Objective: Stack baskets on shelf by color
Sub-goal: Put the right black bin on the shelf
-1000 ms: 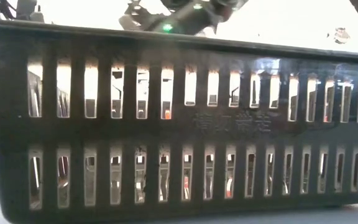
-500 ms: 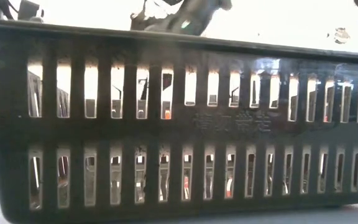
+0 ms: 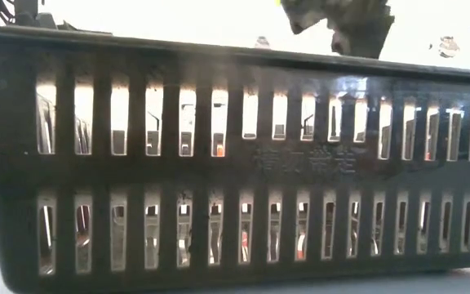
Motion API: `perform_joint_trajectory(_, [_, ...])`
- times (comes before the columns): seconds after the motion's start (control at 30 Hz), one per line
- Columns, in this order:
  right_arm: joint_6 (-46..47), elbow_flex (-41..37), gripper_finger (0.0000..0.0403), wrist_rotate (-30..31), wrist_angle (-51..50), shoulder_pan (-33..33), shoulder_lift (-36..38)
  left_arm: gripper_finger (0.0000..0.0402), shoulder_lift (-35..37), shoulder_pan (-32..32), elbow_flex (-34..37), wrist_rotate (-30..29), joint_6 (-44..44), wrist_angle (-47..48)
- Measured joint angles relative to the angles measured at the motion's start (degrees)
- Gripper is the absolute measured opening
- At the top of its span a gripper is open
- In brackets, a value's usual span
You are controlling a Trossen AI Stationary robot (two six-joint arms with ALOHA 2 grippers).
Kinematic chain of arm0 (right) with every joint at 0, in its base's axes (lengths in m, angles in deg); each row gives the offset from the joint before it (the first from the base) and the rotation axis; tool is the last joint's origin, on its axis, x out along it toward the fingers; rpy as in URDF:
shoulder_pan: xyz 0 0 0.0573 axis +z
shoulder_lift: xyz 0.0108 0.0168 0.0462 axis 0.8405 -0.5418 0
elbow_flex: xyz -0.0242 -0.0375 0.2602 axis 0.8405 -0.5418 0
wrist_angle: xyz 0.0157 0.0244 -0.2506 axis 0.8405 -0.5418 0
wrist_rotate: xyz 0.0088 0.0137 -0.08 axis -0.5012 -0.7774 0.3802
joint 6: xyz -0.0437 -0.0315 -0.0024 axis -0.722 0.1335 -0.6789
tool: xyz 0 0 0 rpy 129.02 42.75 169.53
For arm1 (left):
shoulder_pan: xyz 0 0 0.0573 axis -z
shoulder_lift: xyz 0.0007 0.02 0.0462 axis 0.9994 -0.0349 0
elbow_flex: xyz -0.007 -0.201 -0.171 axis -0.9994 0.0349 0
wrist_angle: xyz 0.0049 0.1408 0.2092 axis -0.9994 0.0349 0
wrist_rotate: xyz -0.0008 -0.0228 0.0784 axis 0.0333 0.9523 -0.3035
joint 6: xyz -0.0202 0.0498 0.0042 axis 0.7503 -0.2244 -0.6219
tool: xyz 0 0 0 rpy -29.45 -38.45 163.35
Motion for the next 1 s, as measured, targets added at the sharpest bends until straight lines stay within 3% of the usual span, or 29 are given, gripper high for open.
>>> perform_joint_trajectory(0.17, [17.4,-5.4,0.0115,-8.9,7.1,6.7,3.8,0.0037,0.0,0.0,0.0,0.0,-0.3,-2.1])
perform_joint_trajectory(0.43, [51.7,-13.5,0.0110,-9.9,17.8,14.7,6.9,0.0037,0.0,0.0,0.0,0.0,-1.0,-7.4])
perform_joint_trajectory(0.67, [61.0,-18.8,0.0115,-10.7,28.9,18.1,6.9,0.0037,0.0,0.0,0.0,0.0,-5.0,-10.5])
perform_joint_trajectory(0.8, [65.4,-22.4,0.0141,-11.1,33.8,18.9,6.9,0.0037,0.0,0.0,0.0,0.0,-6.2,-10.5])
perform_joint_trajectory(1.0, [71.3,-28.7,0.0185,-16.6,38.9,19.5,6.9,0.0037,0.0,0.0,0.0,0.0,-6.1,-9.7])
